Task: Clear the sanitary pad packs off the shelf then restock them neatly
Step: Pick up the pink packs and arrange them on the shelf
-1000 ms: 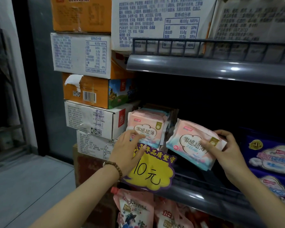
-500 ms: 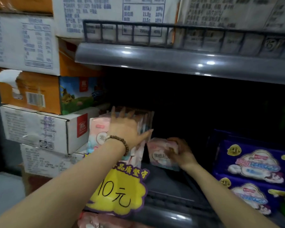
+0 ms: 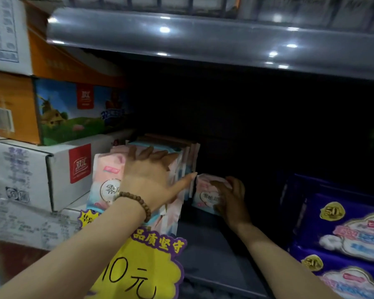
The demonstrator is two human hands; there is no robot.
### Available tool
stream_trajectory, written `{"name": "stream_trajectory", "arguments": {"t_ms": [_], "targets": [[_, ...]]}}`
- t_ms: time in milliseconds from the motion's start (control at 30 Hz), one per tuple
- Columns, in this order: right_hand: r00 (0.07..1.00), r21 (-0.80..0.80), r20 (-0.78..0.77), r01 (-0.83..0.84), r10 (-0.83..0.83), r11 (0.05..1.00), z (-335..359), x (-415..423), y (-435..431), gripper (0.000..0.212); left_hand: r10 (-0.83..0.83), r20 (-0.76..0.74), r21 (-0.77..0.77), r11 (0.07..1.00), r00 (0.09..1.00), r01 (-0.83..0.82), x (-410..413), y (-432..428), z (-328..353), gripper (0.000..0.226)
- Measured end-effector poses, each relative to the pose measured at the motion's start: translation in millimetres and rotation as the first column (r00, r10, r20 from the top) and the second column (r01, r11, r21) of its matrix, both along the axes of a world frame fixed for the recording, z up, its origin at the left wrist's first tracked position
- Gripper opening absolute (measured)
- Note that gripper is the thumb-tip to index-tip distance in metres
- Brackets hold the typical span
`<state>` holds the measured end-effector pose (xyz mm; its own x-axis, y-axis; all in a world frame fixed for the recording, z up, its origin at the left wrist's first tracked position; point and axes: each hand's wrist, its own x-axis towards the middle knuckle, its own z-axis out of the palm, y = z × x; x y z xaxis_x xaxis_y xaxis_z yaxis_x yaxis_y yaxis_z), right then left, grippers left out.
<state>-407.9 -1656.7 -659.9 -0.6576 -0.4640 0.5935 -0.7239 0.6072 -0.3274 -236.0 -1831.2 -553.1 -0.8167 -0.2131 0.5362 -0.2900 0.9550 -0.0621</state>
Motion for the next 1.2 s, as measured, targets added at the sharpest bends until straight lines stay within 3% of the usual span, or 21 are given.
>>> {"name": "stream_trajectory", "arguments": {"t_ms": [67,133,333,467,567,667,767,833,933,1033,1133,1200], "targets": [[0.997,-0.071,0.072,0.030,-0.025,0.997,-3.7,-10.1,-7.2,0.032,-0.003,0.017,0.014,1.000,1.000,0.003,-0.8,0.4,0.4,0.088],[0.989,-0.129,0.124,-0.062,0.078,0.990,-3.5,-14.9,-11.7,0.047,-0.001,0.020,0.014,1.000,1.000,0.001,-1.7,1.2,0.3,0.088],[0.969,-0.046,0.242,-0.034,0.044,0.998,0.6,-26.6,-23.0,0.070,0.007,0.059,0.045,0.999,0.998,-0.010,-1.5,2.2,2.0,0.085],[0.981,0.064,0.184,0.049,-0.060,0.997,5.2,-21.1,-19.2,0.081,0.002,0.066,0.066,0.998,0.998,-0.006,0.0,2.3,3.5,0.081],[0.986,0.032,0.132,0.099,-0.103,0.995,15.0,-4.2,-10.6,0.077,-0.003,0.068,0.072,0.997,0.998,-0.002,0.7,2.4,5.6,0.075],[0.980,-0.057,0.196,-0.010,0.021,0.998,32.0,34.9,-1.1,0.065,-0.025,0.069,0.089,0.996,0.997,0.018,10.1,5.5,11.7,0.072],[0.986,-0.132,0.059,-0.146,0.155,0.980,45.7,91.1,12.8,0.053,-0.102,-0.070,0.108,0.988,0.992,0.109,33.3,12.5,19.0,0.079],[0.982,-0.141,-0.004,-0.187,0.189,0.972,44.4,135.5,23.7,0.048,-0.205,-0.231,0.043,0.975,0.951,0.220,55.8,16.7,12.1,0.069],[0.972,-0.064,0.080,-0.215,0.220,0.974,21.4,199.6,35.6,0.049,-0.286,-0.329,0.066,0.944,0.900,0.324,100.0,23.1,-28.1,0.053],[0.967,-0.015,0.107,-0.230,0.230,0.973,-11.4,251.0,37.4,0.051,-0.288,-0.373,0.181,0.910,0.882,0.374,147.9,28.3,-84.7,0.042],[0.952,-0.012,0.198,-0.233,0.231,0.972,-54.2,291.3,31.2,0.049,-0.268,-0.258,0.334,0.877,0.928,0.346,187.1,26.8,-161.8,0.039],[0.923,0.088,0.332,-0.237,0.196,0.967,-90.8,311.0,26.9,0.050,-0.194,-0.075,0.458,0.865,0.978,0.207,207.6,22.1,-219.2,0.039]]}}
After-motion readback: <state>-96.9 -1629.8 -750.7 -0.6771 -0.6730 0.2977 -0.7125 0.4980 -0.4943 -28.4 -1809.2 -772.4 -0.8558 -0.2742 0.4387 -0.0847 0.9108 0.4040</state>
